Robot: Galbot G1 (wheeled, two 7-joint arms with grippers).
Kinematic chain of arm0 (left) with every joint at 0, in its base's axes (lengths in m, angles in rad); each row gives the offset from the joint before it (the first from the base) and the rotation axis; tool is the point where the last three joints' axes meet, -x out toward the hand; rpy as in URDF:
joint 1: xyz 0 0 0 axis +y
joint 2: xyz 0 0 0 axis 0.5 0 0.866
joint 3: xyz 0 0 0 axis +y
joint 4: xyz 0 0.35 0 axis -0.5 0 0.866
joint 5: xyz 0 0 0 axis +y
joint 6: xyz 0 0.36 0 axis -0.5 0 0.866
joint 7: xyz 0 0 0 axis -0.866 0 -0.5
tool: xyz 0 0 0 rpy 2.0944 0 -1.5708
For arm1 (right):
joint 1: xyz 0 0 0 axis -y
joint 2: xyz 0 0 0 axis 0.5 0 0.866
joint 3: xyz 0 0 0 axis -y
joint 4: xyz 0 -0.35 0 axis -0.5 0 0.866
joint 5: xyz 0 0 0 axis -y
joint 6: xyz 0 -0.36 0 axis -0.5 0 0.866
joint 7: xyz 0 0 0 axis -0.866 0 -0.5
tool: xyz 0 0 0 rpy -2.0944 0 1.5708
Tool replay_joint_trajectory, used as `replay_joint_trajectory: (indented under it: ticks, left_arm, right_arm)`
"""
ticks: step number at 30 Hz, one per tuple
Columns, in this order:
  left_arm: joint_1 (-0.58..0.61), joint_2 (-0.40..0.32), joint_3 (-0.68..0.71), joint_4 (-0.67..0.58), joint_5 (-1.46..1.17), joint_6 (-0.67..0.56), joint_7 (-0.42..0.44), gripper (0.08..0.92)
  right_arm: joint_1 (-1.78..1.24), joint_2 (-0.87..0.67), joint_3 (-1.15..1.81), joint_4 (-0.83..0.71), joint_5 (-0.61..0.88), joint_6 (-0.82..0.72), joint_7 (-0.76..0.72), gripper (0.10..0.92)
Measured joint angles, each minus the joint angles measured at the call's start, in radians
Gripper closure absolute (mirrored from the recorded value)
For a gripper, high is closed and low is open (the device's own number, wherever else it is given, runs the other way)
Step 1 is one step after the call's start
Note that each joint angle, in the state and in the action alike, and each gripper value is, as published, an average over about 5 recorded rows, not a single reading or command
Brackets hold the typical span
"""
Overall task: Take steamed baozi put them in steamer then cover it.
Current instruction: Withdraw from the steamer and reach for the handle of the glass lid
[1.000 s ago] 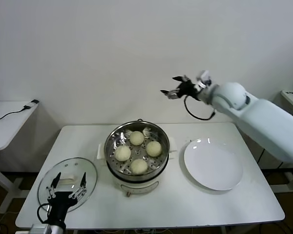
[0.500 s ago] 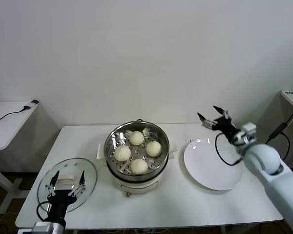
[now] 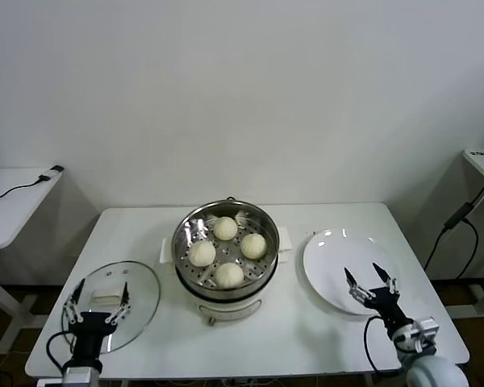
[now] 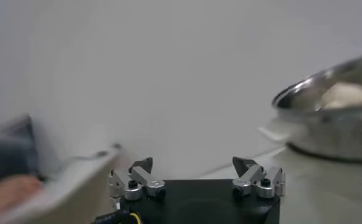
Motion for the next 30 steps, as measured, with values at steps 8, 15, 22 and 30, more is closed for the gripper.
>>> replay_joint_trajectory:
  ticks: [8, 15, 22, 30]
  left_arm:
    - [0.009, 0.058, -0.027, 0.129, 0.397, -0.089, -0.153, 0.177]
    - [-0.001, 0.085, -0.04, 0.258, 0.693, -0.109, -0.241, 0.177]
    - [-0.044, 0.085, -0.04, 0.364, 0.872, -0.083, -0.29, 0.177]
    - [-0.122, 0.071, -0.027, 0.454, 0.979, -0.022, -0.297, 0.177]
  right_arm:
    - [-0.059, 0.057, 0.046, 0.017, -0.023, 0.025, 0.004, 0.203]
    - [-0.076, 0.084, 0.062, 0.032, -0.035, 0.028, 0.014, 0.203]
    - [-0.091, 0.101, 0.072, 0.047, -0.046, 0.028, 0.024, 0.203]
    - [-0.111, 0.109, 0.088, 0.071, -0.056, 0.028, 0.034, 0.203]
